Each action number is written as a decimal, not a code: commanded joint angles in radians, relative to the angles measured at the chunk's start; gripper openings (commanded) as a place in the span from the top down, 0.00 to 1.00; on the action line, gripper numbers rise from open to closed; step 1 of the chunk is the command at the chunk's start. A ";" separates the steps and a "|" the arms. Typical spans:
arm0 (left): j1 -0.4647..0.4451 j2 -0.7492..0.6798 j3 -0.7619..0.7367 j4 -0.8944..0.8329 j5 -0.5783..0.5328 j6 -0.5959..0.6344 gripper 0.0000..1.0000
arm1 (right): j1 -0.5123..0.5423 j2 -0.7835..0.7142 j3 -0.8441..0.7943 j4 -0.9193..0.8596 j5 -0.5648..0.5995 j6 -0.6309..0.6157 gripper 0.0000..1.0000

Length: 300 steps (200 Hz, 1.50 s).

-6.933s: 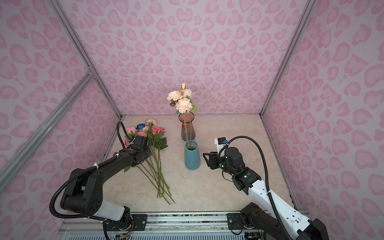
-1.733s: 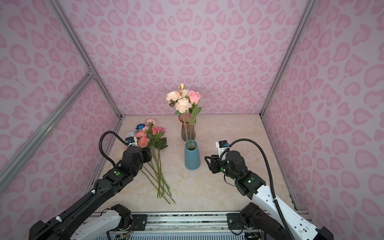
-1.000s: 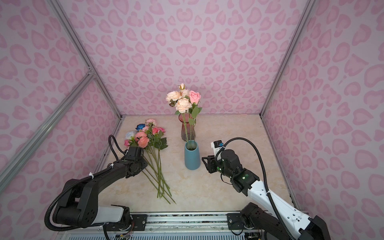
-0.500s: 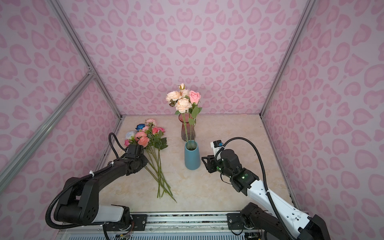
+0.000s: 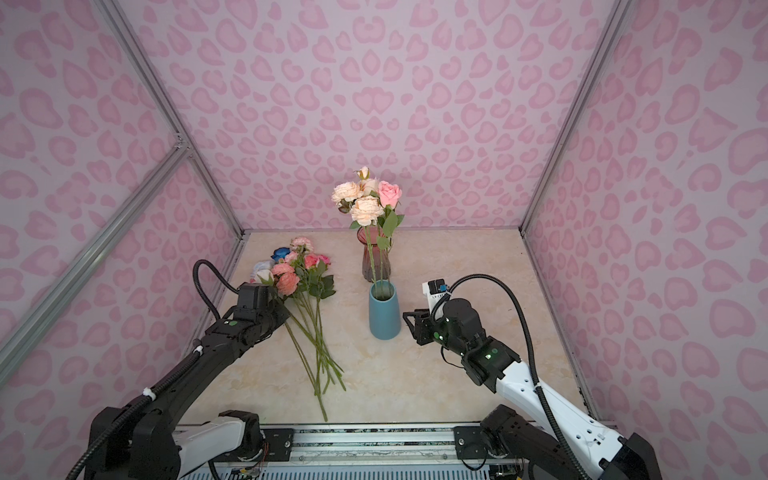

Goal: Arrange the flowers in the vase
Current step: 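Lower the left gripper into the rose pile and grasp a stem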

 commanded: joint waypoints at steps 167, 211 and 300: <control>0.000 0.255 0.240 0.025 0.107 0.118 0.54 | 0.001 -0.039 0.021 -0.034 0.042 -0.021 0.56; -0.020 0.236 0.197 0.001 0.089 0.122 0.56 | 0.000 -0.022 0.014 -0.016 0.043 -0.020 0.56; -0.022 0.145 -0.017 0.024 -0.026 0.044 0.61 | 0.000 0.031 0.006 0.019 0.018 -0.018 0.56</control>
